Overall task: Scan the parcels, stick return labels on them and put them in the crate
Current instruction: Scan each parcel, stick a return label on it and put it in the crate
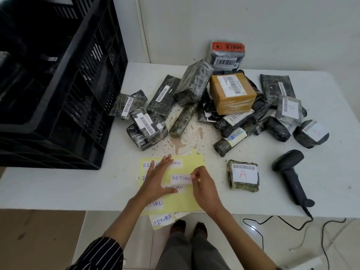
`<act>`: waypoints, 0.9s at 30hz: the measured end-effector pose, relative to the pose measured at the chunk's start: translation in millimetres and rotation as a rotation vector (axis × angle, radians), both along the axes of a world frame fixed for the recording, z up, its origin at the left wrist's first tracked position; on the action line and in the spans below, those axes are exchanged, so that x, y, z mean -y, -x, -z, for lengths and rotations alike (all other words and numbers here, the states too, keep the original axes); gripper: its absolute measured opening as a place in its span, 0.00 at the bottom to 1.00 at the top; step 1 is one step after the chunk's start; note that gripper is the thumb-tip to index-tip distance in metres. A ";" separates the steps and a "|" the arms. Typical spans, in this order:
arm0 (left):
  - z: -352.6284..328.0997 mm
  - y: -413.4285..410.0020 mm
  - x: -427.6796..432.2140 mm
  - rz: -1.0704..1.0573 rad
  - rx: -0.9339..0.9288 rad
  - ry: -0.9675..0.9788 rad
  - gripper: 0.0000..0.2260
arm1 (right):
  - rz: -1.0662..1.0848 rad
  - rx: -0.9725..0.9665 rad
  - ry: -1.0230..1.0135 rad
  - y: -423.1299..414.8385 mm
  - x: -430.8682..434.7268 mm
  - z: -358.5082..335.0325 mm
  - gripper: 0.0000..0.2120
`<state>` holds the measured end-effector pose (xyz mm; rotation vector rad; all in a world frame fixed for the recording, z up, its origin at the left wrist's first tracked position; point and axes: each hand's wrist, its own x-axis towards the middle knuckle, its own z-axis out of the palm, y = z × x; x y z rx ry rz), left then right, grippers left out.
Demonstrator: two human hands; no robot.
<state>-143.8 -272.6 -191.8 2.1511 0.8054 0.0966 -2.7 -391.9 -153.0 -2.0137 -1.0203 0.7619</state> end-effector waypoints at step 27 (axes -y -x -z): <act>-23.8 -143.3 105.3 0.424 -0.085 -0.537 0.35 | -0.041 0.119 0.338 -178.2 72.0 -18.5 0.02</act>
